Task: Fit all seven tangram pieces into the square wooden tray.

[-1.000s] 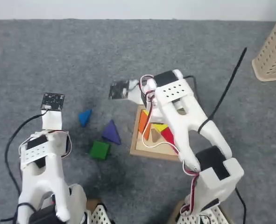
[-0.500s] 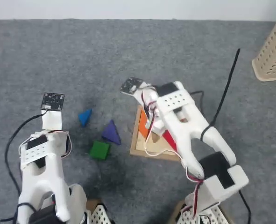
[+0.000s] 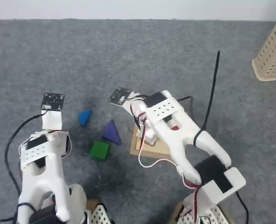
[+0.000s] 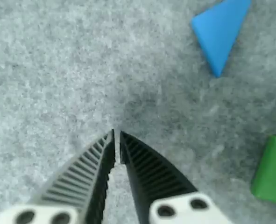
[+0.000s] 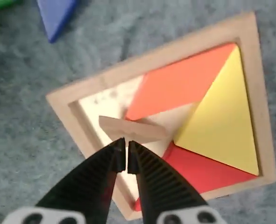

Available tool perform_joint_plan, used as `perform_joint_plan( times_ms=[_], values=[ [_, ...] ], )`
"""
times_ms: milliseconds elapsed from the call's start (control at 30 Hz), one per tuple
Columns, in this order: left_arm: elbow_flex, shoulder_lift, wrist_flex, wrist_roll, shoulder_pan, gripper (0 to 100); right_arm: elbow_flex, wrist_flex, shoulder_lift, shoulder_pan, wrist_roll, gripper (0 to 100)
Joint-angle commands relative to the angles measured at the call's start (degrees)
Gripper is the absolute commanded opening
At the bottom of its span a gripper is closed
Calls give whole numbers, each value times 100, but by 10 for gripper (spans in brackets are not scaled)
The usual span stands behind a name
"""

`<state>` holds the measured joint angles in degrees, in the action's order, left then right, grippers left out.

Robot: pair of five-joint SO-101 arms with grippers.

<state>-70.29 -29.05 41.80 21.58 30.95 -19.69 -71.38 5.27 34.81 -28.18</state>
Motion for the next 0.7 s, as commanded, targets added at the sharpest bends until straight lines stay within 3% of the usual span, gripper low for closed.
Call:
perform_joint_plan(
  times_ms=[0,267,667],
  values=[
    [13,-202,-97,70,35,16,35,92,-418,22,123,6],
    [13,-202,-97,70,35,16,-325,110,-567,57,589,6],
    [13,-202,-97,70,35,16,-624,1218,-1490,251,1398,6]
  ],
)
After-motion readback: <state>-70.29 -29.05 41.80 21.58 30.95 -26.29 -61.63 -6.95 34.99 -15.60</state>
